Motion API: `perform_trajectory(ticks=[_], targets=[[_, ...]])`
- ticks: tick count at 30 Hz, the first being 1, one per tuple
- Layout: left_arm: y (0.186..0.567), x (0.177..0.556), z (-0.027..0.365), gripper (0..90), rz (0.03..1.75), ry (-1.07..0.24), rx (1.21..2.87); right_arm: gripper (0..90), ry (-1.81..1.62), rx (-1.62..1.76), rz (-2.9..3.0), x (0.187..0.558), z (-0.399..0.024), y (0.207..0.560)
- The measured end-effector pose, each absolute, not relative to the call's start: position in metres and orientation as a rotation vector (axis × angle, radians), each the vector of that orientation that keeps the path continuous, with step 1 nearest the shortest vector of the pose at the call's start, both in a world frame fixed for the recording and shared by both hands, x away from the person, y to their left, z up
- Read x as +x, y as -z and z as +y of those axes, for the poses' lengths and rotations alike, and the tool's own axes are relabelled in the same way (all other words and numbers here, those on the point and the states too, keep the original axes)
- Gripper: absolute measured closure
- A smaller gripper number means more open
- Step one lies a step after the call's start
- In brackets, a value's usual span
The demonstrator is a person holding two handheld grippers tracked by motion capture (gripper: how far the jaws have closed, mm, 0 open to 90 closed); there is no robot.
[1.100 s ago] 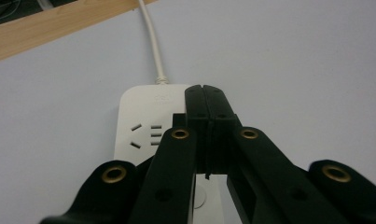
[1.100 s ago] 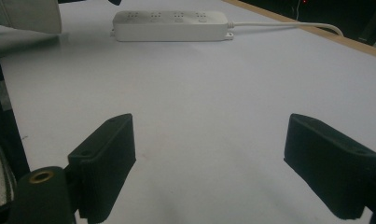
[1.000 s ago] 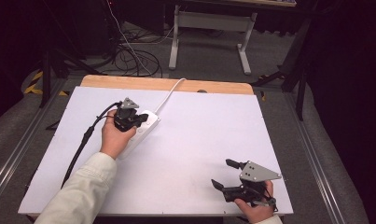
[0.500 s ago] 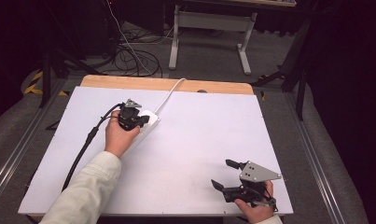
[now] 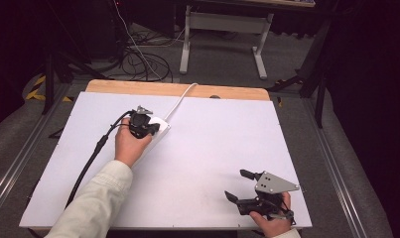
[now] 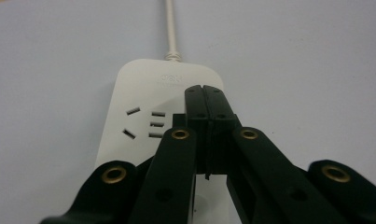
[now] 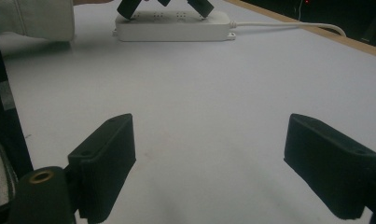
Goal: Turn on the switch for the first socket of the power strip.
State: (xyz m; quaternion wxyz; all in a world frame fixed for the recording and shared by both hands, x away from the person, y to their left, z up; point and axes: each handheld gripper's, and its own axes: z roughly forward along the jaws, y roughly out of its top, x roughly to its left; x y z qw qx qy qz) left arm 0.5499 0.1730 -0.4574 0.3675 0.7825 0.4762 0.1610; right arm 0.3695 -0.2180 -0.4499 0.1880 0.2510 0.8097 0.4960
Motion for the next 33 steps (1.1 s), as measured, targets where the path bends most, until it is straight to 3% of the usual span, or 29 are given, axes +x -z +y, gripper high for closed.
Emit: perform_trajectory(ticks=[33], targets=[[0.4600,0.5500,0.1670,90.0,1.224,-0.521,2.055,17.4,-1.396,0.702,2.284,0.3686,-0.2171,0.4499]])
